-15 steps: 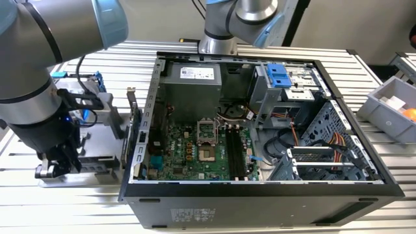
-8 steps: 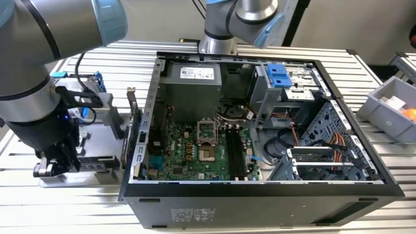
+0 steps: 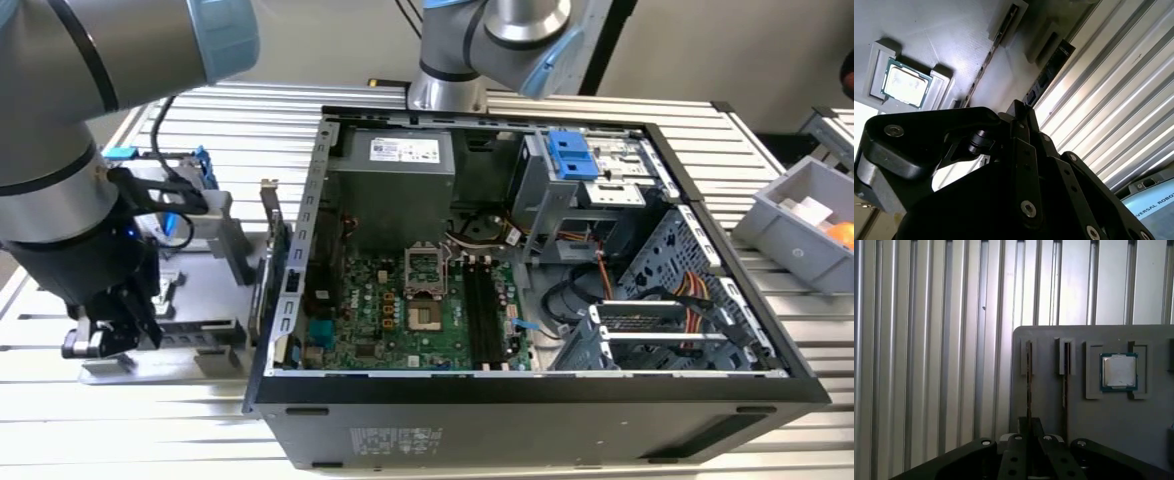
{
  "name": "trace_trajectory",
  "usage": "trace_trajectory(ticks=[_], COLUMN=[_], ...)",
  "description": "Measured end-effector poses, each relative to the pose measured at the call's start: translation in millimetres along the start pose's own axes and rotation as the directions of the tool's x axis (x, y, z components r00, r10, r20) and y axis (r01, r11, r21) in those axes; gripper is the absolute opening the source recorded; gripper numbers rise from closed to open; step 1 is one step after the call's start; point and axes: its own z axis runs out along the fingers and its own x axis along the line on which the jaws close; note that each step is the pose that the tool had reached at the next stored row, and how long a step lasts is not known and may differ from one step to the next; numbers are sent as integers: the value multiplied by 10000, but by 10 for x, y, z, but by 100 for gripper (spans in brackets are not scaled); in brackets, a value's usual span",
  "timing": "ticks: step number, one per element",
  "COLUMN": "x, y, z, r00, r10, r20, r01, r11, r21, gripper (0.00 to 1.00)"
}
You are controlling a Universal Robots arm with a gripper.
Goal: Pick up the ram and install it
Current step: 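Pick up the ram and move it above insertion slot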
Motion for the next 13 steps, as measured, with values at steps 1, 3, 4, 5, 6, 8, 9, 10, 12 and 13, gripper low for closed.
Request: trace_trajectory(ticks=[1,3,4,5,6,8,9,10,12,13], x=[1,1,2,2,3,4,4,5,6,6], y=[1,1,1,2,2,3,3,4,5,5], z=[-10,-26,-34,-42,-50,-68,-77,-86,-105,-115], r00=[10000,10000,10000,10000,10000,10000,10000,10000,10000,10000], r10=[0,0,-1,0,0,0,0,-1,0,0], r20=[0,0,0,0,0,-1,0,-1,-1,-1], r01=[0,0,1,0,0,0,0,1,0,0], r11=[10000,10000,10000,10000,10000,10000,10000,10000,10000,10000], r21=[0,0,0,0,0,0,1,0,0,0], gripper=[0,0,0,0,0,0,0,0,0,0])
